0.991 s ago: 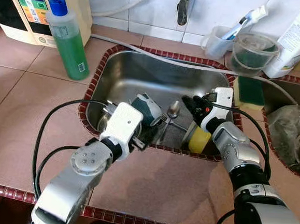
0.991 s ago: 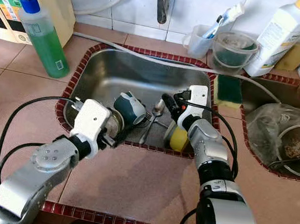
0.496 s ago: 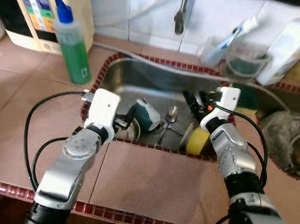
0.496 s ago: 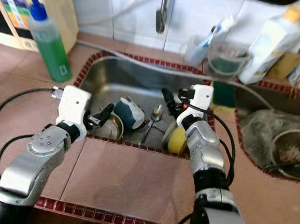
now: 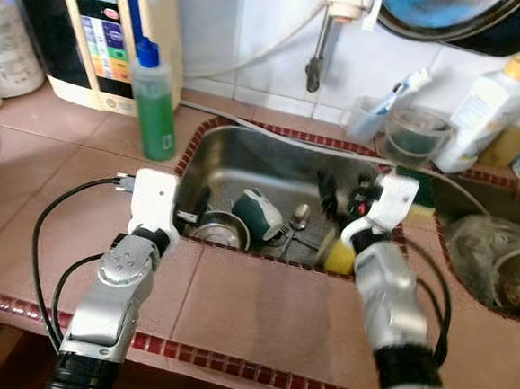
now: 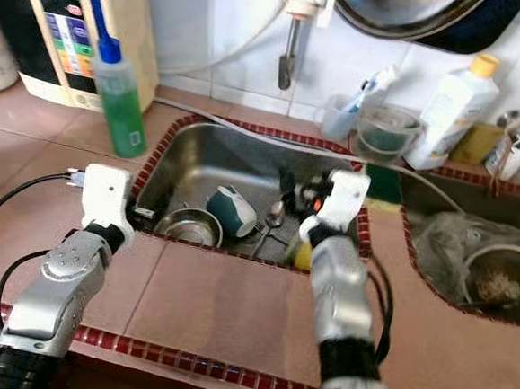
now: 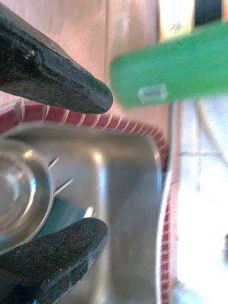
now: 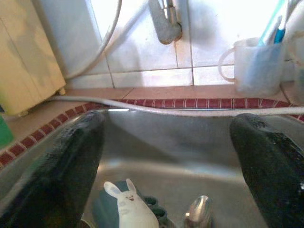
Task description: Kitchen organization
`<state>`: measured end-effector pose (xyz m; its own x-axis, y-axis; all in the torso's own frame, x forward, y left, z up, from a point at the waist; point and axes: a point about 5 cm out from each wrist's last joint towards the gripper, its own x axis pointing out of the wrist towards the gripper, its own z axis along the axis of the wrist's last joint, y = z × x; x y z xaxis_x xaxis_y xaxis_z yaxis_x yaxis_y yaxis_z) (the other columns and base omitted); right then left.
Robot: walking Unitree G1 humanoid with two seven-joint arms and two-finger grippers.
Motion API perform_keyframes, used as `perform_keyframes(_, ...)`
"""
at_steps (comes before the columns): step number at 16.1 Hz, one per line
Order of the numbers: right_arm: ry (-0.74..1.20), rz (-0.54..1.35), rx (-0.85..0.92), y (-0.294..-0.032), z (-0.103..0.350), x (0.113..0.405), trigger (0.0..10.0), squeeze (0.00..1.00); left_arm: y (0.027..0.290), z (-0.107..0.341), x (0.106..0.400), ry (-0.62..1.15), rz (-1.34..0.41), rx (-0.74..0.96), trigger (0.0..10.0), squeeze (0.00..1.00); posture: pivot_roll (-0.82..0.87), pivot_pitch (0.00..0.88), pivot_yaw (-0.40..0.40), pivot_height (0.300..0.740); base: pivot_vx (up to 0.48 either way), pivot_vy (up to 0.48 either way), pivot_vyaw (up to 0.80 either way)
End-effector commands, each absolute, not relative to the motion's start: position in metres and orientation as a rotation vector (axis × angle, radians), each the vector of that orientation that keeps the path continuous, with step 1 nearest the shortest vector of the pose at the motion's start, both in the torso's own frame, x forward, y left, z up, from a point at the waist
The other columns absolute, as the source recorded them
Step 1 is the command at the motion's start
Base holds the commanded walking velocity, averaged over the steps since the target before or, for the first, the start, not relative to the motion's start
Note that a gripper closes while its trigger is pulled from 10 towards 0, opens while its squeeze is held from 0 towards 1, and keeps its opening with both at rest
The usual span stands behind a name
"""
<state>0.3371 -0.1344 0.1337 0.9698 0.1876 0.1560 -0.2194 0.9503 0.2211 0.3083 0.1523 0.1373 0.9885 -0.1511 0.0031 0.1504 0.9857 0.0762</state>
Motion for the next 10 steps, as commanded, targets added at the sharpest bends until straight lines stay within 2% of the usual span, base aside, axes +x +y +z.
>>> perform_keyframes(1, -0.186, 0.185, 0.211, -0.136, 0.142, 0.335, 10.0, 1.00, 0.151, 0.142, 0.311, -0.061, -0.148, 0.083, 10.0, 0.00, -0.02, 0.000, -0.056, 0.740, 0.000, 0.000, 0.00)
perform_keyframes(4, -0.248, 0.150, 0.118, -0.136, 0.140, 0.323, 10.0, 1.00, 0.145, 0.143, 0.310, -0.123, -0.173, 0.079, 10.0, 0.00, -0.03, 0.000, -0.047, 0.740, 0.000, 0.000, 0.00)
perform_keyframes(5, -0.247, 0.117, 0.105, -0.139, 0.138, 0.317, 10.0, 0.00, 0.141, 0.140, 0.308, -0.114, -0.222, -0.002, 10.0, 0.00, -0.03, 0.000, -0.043, 0.740, 0.000, 0.000, 0.00)
perform_keyframes(10, -0.169, 0.116, 0.042, -0.138, 0.117, 0.311, 10.0, 0.00, 0.144, 0.129, 0.301, -0.079, -0.232, 0.029, 10.0, 0.00, -0.02, 0.000, -0.041, 0.740, 0.000, 0.000, 0.00)
